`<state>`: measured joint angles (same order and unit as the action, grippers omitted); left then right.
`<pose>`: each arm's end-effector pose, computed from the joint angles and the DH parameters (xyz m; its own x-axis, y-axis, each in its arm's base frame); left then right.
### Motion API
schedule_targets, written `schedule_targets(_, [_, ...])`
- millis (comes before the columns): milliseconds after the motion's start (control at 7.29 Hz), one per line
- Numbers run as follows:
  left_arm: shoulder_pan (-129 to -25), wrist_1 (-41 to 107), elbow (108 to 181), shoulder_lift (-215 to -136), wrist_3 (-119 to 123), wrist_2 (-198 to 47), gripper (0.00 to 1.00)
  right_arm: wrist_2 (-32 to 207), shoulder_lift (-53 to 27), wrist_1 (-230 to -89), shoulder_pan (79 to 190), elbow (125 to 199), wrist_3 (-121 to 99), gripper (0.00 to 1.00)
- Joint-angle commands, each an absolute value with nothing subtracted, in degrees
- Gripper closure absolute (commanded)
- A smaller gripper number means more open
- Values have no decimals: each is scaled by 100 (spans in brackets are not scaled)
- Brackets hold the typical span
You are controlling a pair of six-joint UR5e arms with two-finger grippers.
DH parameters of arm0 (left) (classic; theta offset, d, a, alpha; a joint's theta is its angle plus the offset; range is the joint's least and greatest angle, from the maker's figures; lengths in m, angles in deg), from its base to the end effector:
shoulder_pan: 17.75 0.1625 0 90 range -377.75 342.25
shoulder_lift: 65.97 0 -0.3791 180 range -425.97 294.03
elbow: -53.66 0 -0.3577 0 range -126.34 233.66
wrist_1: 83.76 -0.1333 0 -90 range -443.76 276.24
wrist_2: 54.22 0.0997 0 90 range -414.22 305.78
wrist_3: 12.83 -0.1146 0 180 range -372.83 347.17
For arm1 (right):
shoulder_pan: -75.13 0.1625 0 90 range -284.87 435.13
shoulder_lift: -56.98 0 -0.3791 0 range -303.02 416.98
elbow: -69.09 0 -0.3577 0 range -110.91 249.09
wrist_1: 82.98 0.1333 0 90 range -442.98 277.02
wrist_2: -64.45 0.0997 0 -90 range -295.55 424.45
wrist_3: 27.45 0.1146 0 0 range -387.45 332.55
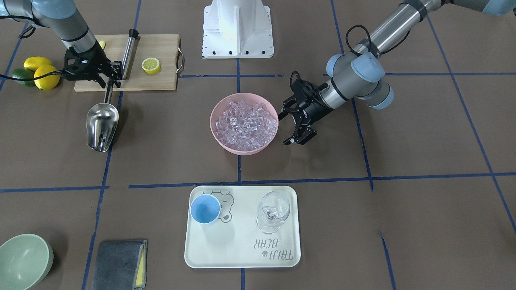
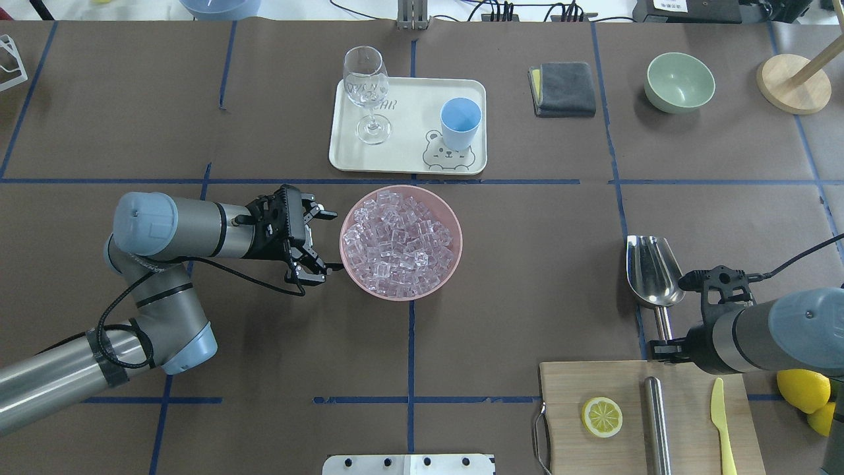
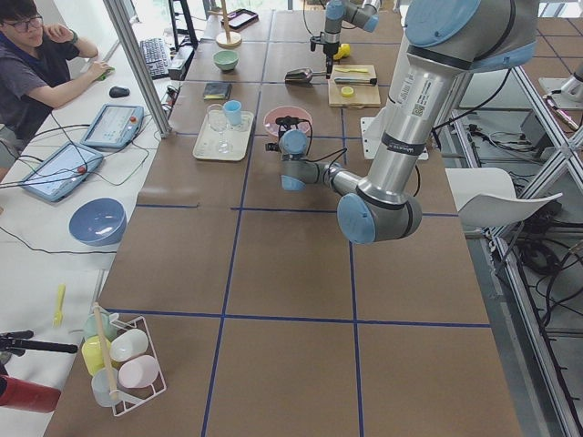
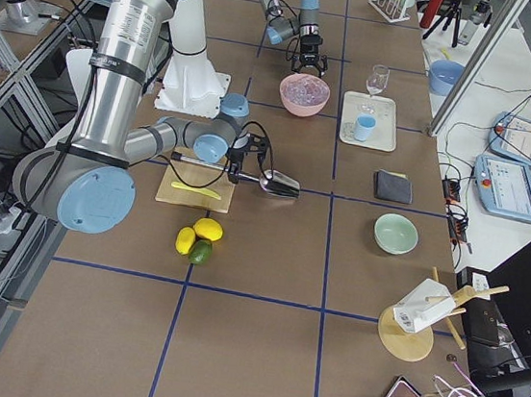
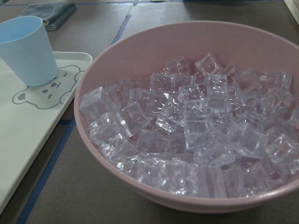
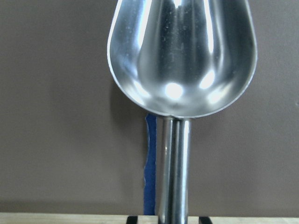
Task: Put ice in cup with scoop
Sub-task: 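Move the right gripper to the metal scoop and grasp its handle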
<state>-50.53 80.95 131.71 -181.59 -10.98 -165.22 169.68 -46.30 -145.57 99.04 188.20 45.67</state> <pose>0.4724 -0.4139 0.3232 0.2049 0.9779 -0.0424 -0.0172 0.0469 0.9988 -0.3288 -0.2587 0.4461 0.7031 0.0052 0.7111 -0.0234 0.9996 0.0158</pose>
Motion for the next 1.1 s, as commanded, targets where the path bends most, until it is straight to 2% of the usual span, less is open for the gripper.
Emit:
schedule_targets(0, [-5053,8095,13171,-18164,-1098,-16522,0,16975,-4550,-14573,9904,18748,4567,46])
schedule_targets(137, [-5053,8095,13171,-18164,-1098,-16522,0,16957,-4550,-14573,9912,18731,4567,56])
schedule_targets(274, [-5053,8095,13171,-18164,-1098,-16522,0,16957,-4576,-14582,9930,18739,4567,91])
schedule_targets(412, [-5053,8095,13171,-18164,-1098,-16522,0,16948,-4602,-14582,9956,18774,4559,100])
schedule_targets(960, [-5053,8095,13171,-18155,-1098,-16522,0,17001,-4603,-14582,10263,19099,4410,100])
